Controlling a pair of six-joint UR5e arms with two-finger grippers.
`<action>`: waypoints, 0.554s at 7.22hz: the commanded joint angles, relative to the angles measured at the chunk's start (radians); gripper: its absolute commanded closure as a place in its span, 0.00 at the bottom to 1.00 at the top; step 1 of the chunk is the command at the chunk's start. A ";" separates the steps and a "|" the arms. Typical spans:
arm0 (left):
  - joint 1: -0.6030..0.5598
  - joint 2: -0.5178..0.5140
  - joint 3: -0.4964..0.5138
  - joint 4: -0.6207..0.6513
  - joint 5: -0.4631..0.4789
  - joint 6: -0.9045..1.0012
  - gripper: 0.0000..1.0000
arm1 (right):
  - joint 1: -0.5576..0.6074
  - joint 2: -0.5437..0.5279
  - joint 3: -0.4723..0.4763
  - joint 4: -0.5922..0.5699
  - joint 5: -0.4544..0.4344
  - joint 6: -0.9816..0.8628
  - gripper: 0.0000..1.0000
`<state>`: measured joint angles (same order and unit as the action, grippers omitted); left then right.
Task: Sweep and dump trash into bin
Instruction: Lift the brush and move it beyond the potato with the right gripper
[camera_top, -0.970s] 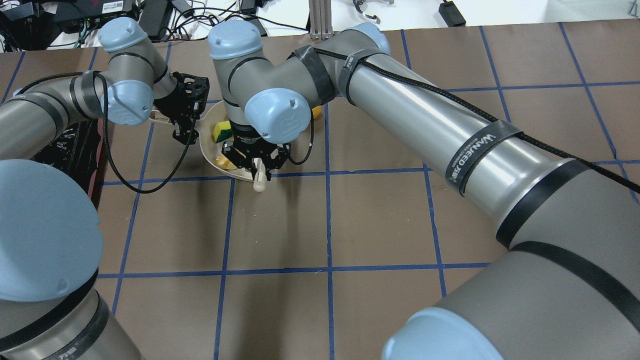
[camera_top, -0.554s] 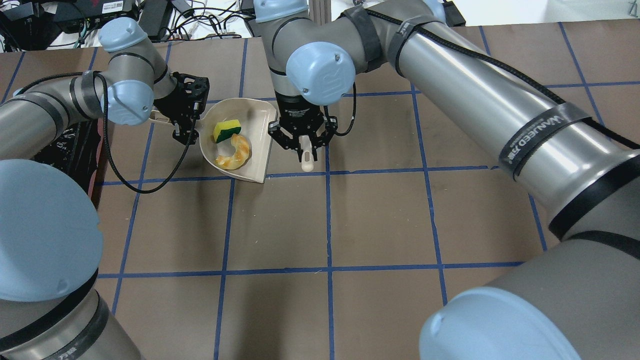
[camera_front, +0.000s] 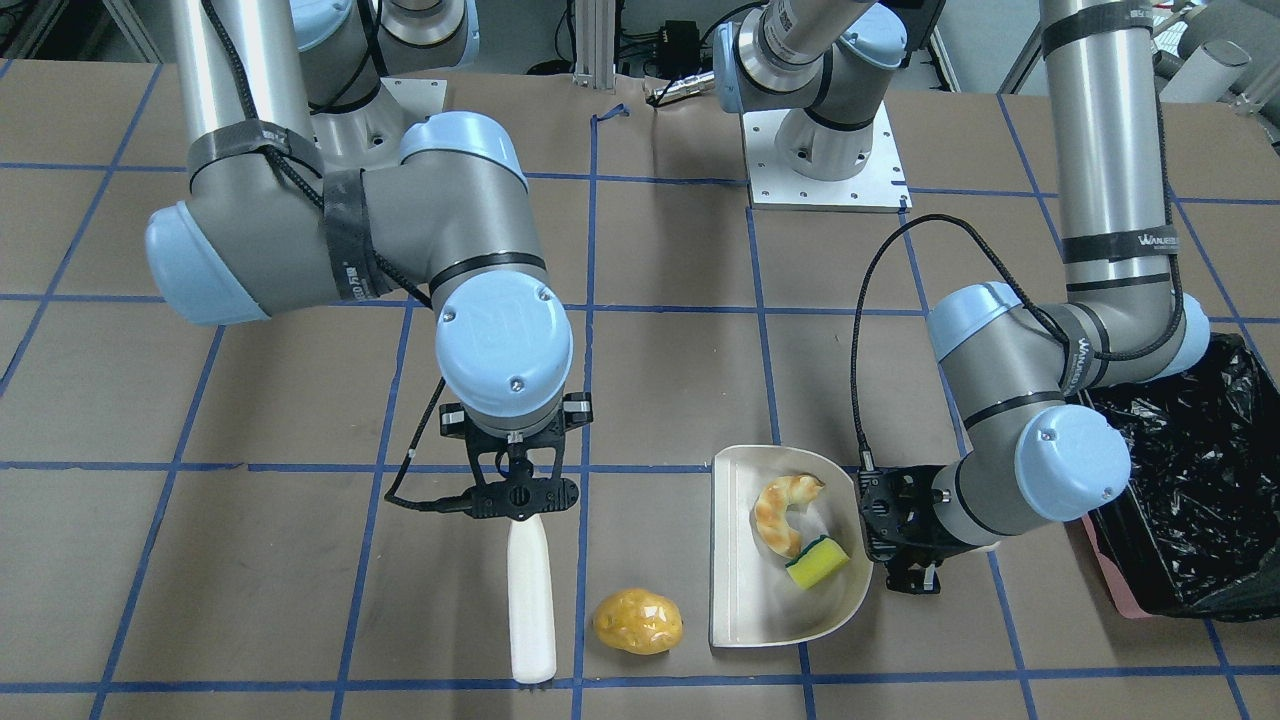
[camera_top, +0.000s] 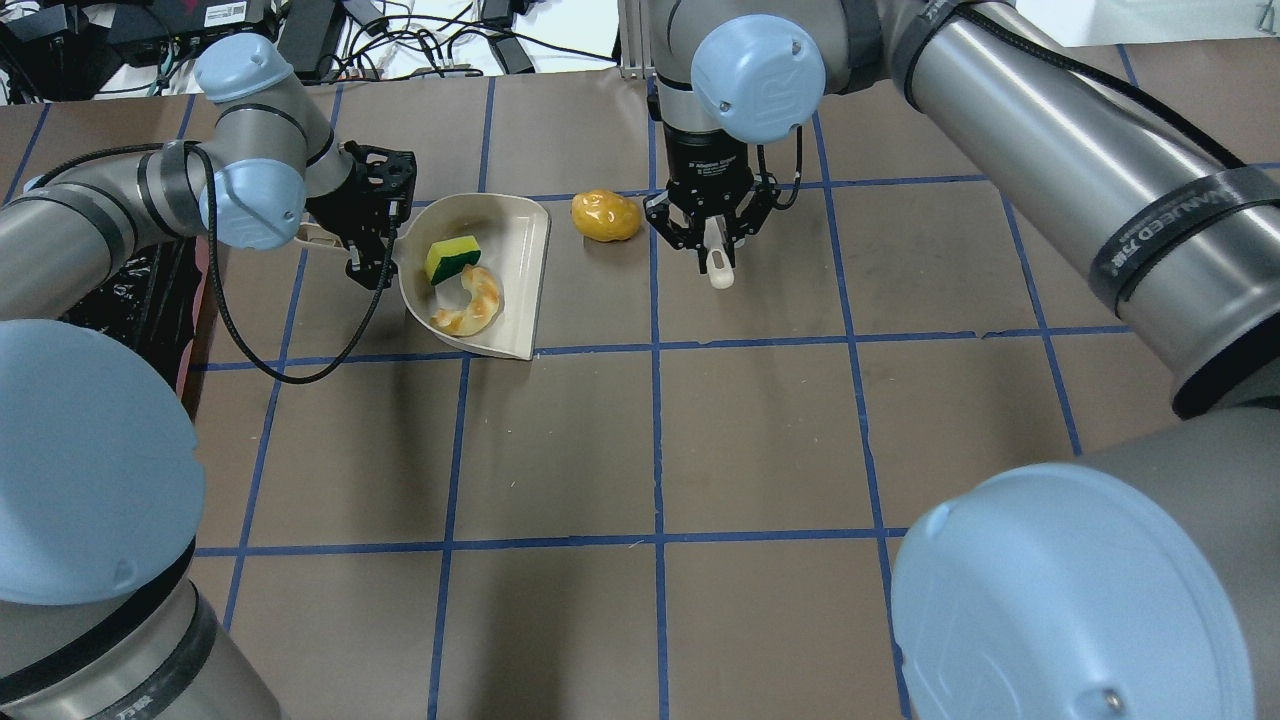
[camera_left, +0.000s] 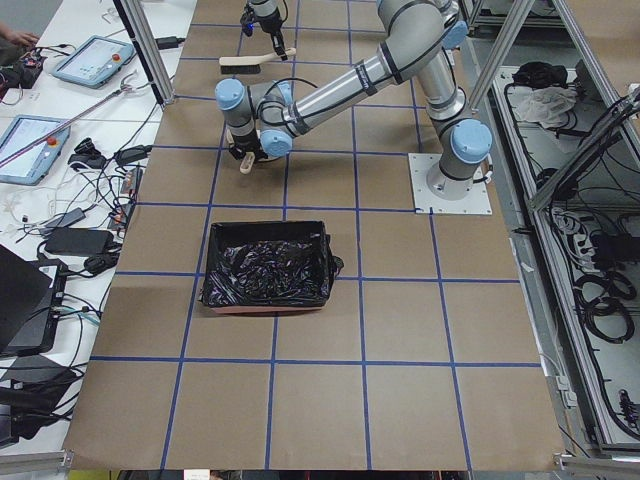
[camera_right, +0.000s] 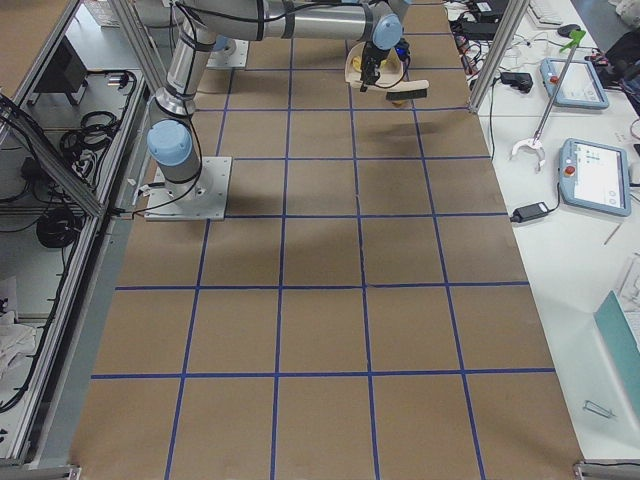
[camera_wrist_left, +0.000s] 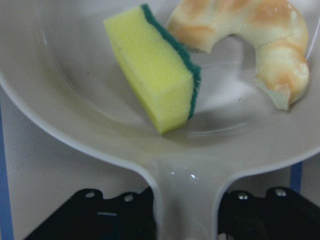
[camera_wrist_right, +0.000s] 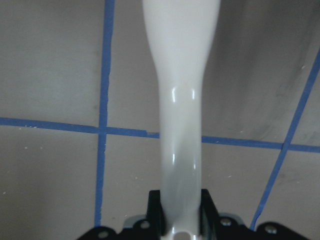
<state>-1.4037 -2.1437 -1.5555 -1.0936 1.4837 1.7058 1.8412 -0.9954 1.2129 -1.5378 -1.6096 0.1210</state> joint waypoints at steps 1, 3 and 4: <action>0.000 -0.001 0.000 -0.002 0.000 -0.005 1.00 | -0.013 0.062 -0.027 -0.054 -0.084 -0.122 1.00; 0.000 -0.001 0.000 -0.002 0.000 -0.005 1.00 | -0.013 0.137 -0.099 -0.055 -0.095 -0.158 1.00; 0.000 -0.001 0.000 -0.002 0.000 -0.005 1.00 | -0.013 0.153 -0.114 -0.054 -0.107 -0.220 1.00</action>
<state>-1.4036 -2.1445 -1.5555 -1.0952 1.4834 1.7012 1.8288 -0.8746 1.1273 -1.5912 -1.7020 -0.0393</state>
